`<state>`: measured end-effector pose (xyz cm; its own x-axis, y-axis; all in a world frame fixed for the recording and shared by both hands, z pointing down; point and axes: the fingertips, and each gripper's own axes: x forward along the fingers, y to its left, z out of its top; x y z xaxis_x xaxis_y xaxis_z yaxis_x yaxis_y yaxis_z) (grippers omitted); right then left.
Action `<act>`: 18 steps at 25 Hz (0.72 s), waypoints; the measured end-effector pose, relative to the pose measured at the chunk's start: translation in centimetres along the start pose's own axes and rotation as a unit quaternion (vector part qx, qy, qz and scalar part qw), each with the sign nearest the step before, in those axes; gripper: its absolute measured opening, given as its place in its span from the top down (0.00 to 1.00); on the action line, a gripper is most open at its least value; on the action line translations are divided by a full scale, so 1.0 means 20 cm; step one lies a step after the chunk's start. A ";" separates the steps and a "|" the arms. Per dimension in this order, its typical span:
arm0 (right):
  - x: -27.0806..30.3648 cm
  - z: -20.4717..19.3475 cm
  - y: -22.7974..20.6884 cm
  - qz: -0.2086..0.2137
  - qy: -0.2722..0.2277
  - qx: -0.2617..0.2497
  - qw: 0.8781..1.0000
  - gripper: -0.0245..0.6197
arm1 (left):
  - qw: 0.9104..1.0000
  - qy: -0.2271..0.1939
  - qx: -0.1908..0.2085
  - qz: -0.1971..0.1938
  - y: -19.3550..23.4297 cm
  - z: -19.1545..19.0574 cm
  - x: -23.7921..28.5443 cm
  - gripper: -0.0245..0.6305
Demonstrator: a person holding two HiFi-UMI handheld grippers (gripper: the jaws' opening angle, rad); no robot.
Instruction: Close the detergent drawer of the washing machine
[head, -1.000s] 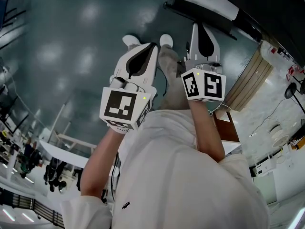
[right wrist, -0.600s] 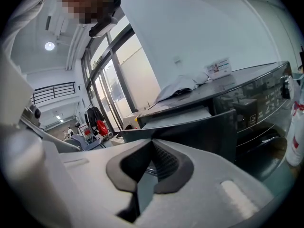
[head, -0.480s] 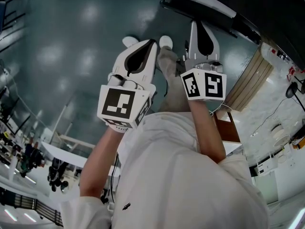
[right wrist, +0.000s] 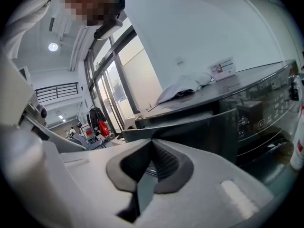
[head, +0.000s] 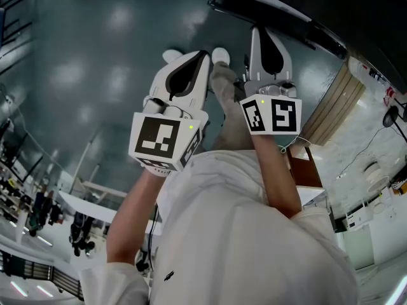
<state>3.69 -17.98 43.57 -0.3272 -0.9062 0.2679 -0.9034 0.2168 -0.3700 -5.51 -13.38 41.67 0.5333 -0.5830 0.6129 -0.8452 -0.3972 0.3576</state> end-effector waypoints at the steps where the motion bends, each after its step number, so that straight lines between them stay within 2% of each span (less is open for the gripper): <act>1: 0.00 0.00 0.00 0.000 0.000 0.000 1.000 0.96 | 1.000 0.000 0.000 0.000 0.00 0.00 0.00 0.94; 18: 0.10 0.06 -0.03 -0.009 0.008 0.008 1.000 0.96 | 1.000 0.000 -0.001 -0.004 0.01 0.00 0.00 0.94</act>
<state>3.93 -20.38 43.33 -0.3165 -0.9035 0.2891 -0.9045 0.1956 -0.3789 -5.69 -13.58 41.75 0.5404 -0.5798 0.6098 -0.8408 -0.4003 0.3645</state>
